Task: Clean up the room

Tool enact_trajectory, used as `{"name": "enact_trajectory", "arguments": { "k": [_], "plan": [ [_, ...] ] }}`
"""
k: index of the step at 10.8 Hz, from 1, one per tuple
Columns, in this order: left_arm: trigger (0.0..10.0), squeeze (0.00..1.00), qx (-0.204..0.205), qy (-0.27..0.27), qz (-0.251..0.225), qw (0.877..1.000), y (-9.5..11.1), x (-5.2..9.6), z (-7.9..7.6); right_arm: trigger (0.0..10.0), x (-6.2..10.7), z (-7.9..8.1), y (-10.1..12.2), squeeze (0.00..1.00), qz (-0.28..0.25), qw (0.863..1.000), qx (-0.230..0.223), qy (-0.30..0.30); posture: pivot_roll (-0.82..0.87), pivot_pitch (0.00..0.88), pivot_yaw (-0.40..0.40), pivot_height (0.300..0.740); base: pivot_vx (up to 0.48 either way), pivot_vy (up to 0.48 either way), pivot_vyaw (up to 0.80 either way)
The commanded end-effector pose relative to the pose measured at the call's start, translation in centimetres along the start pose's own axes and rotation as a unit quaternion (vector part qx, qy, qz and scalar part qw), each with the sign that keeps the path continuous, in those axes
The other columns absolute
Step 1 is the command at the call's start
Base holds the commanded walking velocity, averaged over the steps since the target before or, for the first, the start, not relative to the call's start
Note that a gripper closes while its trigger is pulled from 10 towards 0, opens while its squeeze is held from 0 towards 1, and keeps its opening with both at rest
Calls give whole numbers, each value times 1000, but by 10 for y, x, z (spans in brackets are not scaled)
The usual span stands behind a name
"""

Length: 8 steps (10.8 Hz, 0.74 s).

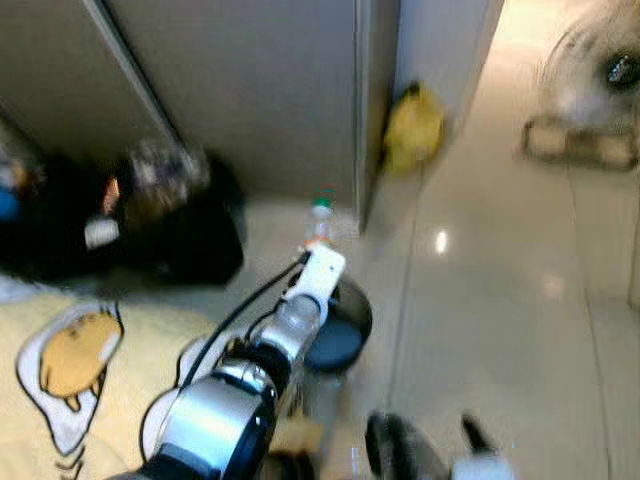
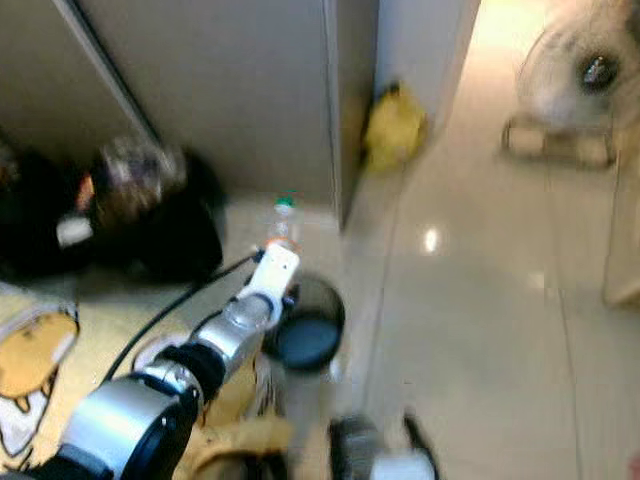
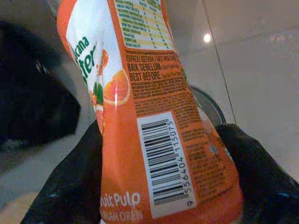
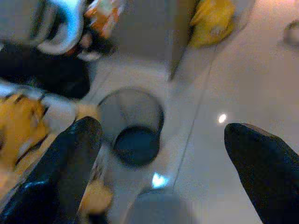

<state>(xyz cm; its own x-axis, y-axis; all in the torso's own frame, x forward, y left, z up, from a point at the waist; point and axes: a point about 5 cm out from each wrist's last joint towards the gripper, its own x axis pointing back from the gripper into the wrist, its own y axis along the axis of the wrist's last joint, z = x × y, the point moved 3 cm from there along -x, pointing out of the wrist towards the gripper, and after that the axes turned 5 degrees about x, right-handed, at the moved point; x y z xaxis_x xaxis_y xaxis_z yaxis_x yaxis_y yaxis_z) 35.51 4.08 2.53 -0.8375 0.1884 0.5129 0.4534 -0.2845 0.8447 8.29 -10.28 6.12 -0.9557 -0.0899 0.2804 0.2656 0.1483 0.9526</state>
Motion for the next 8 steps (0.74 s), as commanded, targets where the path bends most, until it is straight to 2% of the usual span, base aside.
{"name": "enact_trajectory", "arguments": {
  "k": [1, 2, 4, 5, 7, 8],
  "plan": [
    [10000, 0, 5, -11, -8, 1000, 11, 0, -14, 10000, 6, 9, 8, 0, -1, 1000, -5, 7, -453, 348, 141, 740, 0, 0, 0],
    [10000, 1000, 2, -16, -12, 1000, 14, 0, -16, 10000, 13, 7, 6, 0, 11, 1000, -5, 2, -461, 364, 137, 740, 0, 0, 0],
    [10000, 1000, 2, -24, -32, 999, 29, 0, -22, 10000, 20, 3, 6, 0, 25, 1000, -1, -5, -471, 371, 136, 740, 0, 0, 0],
    [10000, 1000, -16, -26, -41, 999, 35, 0, -23, 10000, 20, 2, 6, 0, 29, 1000, 2, -8, -473, 361, 136, 740, 0, 0, 0],
    [10000, 1000, 1, -41, -34, 999, 34, 0, -26, 10000, 12, -2, 1, 0, 31, 999, 7, -7, -441, 330, 142, 740, 0, 0, 0],
    [10000, 0, 20, -70, -10, 997, 14, 2, -34, 10000, -7, -5, 0, 0, 11, 1000, 12, -5, -408, 271, 164, 740, 0, 0, 0]
  ]
}}
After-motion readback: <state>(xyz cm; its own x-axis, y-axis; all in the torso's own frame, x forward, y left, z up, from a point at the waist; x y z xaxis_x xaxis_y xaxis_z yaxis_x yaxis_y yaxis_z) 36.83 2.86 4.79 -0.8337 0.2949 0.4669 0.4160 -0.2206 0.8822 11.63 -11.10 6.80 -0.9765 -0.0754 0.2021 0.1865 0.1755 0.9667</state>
